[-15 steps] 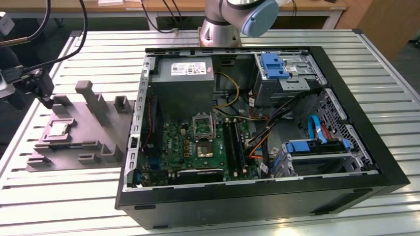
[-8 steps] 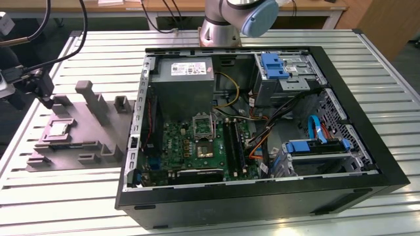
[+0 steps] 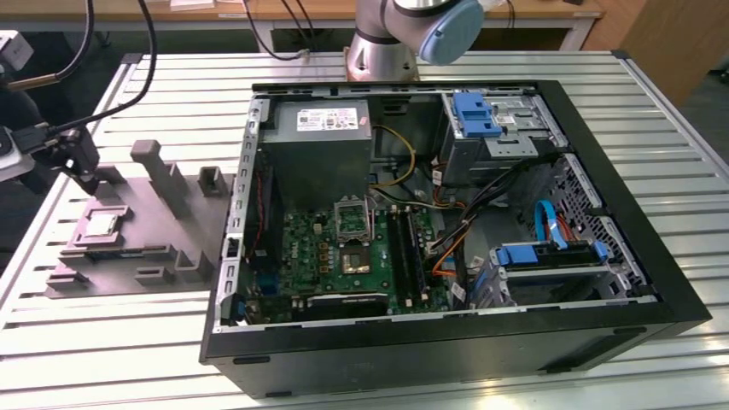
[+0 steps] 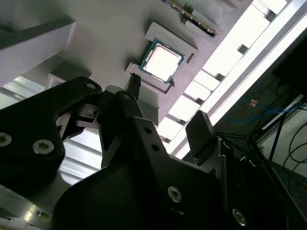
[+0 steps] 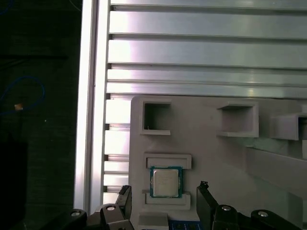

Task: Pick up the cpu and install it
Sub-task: 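Pick up the cpu and move it towards the insertion slot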

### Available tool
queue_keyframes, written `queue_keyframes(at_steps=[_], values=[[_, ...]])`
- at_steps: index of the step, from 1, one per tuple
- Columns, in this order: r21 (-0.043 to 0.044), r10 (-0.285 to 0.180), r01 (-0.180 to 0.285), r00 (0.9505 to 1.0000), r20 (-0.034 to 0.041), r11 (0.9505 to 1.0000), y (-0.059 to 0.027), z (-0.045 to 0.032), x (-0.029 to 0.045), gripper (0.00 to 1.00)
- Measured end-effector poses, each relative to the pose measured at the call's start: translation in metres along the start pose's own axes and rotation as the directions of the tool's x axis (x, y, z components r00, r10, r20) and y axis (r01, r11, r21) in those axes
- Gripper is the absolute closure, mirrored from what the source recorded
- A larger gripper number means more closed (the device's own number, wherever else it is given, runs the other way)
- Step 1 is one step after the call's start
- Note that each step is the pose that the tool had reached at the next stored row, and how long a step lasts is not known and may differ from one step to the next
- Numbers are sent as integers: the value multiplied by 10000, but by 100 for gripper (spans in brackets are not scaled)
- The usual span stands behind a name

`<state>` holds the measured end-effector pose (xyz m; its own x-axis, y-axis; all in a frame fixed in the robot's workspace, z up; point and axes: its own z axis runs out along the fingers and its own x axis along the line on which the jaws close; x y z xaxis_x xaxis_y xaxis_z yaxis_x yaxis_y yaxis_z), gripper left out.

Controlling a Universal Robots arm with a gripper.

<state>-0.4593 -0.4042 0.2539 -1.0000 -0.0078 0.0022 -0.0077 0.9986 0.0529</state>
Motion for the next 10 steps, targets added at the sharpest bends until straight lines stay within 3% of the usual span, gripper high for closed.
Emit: queue_keyframes(at_steps=[5, 10], values=[[0, 67, -67, 10000, 3, 10000, -23, 78, -21, 35], [0, 112, -112, 9999, 5, 9999, -36, 103, -27, 35]])
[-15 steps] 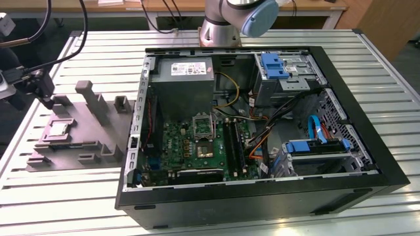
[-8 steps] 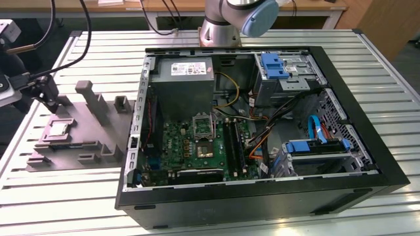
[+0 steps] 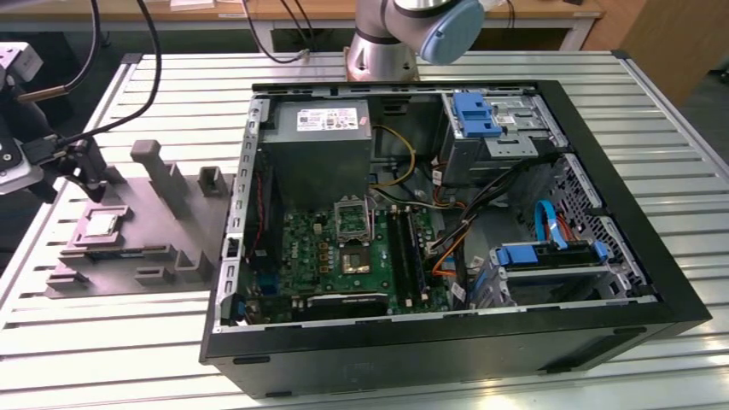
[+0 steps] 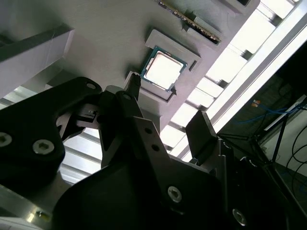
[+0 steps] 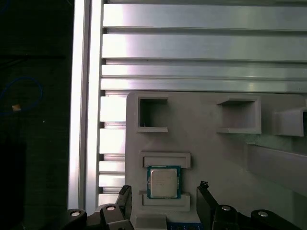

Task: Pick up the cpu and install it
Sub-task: 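Pick up the cpu and move it towards the insertion slot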

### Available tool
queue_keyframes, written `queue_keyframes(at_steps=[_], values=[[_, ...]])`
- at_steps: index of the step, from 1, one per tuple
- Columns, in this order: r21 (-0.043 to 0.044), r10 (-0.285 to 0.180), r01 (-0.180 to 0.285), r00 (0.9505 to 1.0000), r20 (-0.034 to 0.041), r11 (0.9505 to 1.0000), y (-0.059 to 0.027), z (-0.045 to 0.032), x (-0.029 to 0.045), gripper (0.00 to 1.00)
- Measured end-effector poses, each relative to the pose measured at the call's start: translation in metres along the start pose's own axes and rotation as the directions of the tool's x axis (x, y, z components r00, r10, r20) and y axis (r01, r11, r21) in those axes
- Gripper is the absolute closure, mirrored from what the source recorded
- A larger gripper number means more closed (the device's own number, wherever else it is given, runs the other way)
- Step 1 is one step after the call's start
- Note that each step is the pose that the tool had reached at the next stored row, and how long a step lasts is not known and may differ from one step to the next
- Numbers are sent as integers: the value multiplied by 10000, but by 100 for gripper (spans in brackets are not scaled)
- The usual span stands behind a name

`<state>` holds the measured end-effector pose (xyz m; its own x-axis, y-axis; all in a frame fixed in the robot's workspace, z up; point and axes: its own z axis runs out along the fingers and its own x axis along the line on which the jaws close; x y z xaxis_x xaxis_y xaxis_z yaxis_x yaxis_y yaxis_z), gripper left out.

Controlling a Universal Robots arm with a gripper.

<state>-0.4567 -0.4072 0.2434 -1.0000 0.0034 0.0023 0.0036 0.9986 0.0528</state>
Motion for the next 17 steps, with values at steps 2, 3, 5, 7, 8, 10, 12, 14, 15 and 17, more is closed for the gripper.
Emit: queue_keyframes(at_steps=[2, 3, 5, 7, 8, 10, 12, 14, 15, 17], values=[[0, 0, 0, 10000, 0, 10000, 0, 4, 0, 35], [0, 0, 0, 10000, 0, 10000, 0, 4, 0, 35], [0, 0, 0, 10000, 0, 10000, 0, 4, 0, 35], [0, 0, 0, 10000, 0, 10000, 0, 5, 0, 35], [0, 0, 0, 10000, 0, 10000, 0, 5, 0, 35], [-1, 0, 0, 10000, 2, 10000, -2, 6, 0, 35], [3, 9, -9, 10000, 3, 10000, -7, 12, -1, 35], [9, 73, -73, 10000, 4, 10000, -8, 29, -1, 35], [9, 105, -105, 9999, 7, 9999, -11, 43, -3, 35], [10, 156, -156, 9999, 8, 9999, -15, 77, -7, 35]])
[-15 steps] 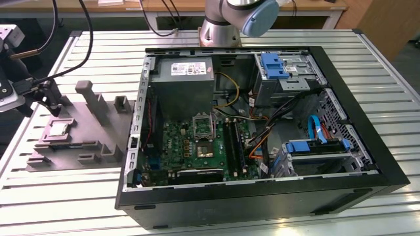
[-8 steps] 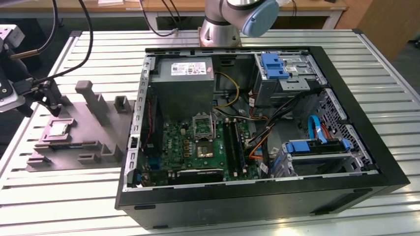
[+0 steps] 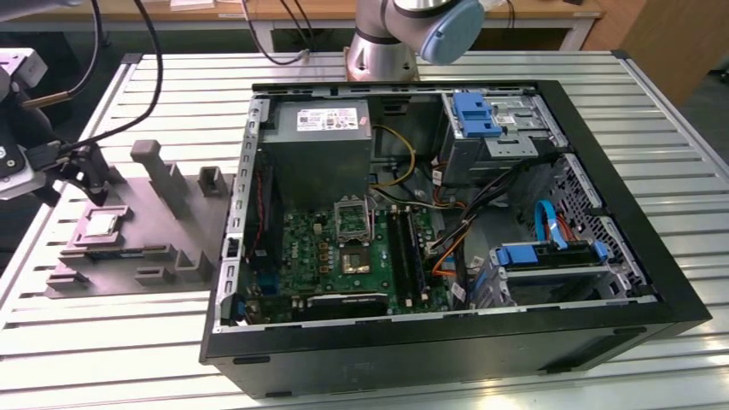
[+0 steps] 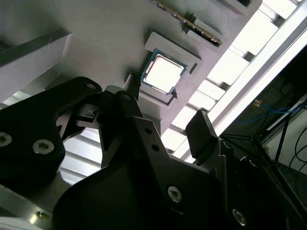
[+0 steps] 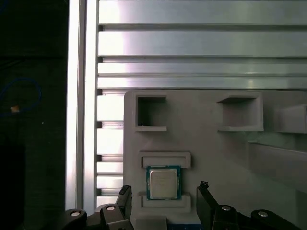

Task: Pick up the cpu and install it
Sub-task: 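Pick up the cpu and move it towards the insertion slot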

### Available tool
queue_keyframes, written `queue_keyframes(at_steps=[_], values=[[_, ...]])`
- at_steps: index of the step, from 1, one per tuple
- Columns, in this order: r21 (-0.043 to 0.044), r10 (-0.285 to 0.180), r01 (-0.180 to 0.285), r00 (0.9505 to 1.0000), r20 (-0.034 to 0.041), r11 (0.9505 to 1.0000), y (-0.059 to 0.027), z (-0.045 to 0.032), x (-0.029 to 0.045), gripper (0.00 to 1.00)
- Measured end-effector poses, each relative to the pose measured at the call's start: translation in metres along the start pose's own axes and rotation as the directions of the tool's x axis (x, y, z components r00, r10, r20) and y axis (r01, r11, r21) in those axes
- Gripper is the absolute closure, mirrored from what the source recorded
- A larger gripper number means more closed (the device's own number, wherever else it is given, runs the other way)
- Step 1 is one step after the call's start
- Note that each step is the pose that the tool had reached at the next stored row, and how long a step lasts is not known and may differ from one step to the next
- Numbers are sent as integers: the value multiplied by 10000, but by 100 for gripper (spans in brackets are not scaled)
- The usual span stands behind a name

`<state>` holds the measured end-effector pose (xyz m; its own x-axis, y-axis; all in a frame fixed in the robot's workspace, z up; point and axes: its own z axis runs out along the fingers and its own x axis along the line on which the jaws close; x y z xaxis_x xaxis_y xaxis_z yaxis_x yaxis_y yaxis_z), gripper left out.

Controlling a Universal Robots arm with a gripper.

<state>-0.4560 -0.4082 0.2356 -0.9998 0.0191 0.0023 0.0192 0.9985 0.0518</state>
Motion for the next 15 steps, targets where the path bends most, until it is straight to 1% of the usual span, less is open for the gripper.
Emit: queue_keyframes(at_steps=[5, 11, 15], values=[[-1, 2, -2, 10000, 1, 10000, -4, 91, -29, 35], [0, 4, -4, 10000, 2, 10000, -12, 200, -31, 35], [-1, 108, -108, 9999, 6, 9999, -19, 243, -31, 35]])
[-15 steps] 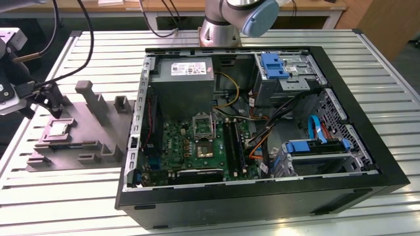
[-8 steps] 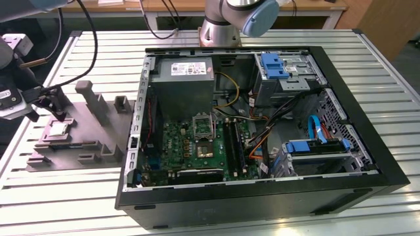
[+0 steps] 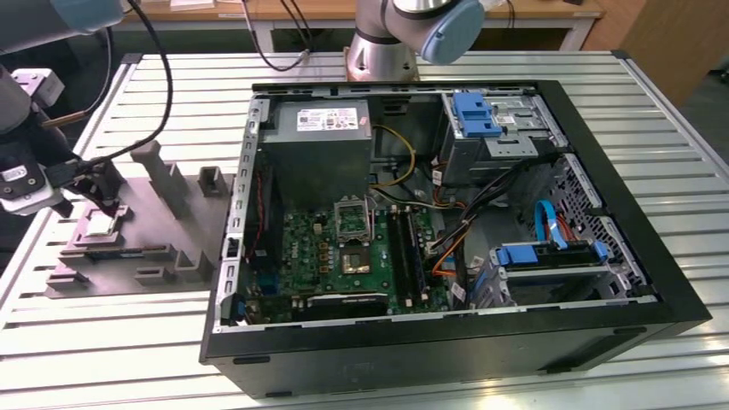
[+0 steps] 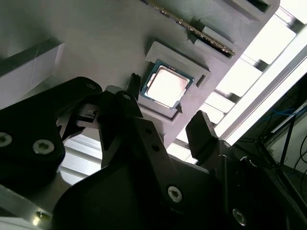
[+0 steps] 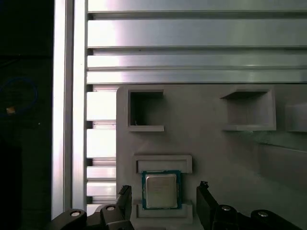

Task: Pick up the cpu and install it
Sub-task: 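Pick up the cpu and move it towards the insertion slot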

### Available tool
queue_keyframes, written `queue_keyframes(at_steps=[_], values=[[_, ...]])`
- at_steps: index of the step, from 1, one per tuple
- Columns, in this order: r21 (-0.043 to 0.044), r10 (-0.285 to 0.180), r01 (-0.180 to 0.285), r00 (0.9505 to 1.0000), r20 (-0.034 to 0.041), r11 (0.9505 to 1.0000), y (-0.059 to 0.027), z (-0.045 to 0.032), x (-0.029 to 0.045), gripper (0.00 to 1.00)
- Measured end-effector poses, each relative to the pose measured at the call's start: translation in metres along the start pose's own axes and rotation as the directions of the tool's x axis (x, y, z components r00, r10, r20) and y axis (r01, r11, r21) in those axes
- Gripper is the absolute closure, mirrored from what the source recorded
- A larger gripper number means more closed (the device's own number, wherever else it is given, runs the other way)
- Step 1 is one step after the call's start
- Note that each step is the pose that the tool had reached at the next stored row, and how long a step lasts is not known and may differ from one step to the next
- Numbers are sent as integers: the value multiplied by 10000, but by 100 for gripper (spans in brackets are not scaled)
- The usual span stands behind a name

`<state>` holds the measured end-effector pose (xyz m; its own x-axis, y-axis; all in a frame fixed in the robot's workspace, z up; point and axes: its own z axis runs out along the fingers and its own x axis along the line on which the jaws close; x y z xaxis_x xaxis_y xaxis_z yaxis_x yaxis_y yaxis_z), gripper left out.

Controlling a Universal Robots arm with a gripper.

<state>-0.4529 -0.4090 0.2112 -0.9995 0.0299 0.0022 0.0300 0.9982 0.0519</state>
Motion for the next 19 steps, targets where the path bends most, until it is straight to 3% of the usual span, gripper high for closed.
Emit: queue_keyframes(at_steps=[19], values=[[-7, 83, -83, 10000, 0, 10000, -12, 210, 13, 35]])
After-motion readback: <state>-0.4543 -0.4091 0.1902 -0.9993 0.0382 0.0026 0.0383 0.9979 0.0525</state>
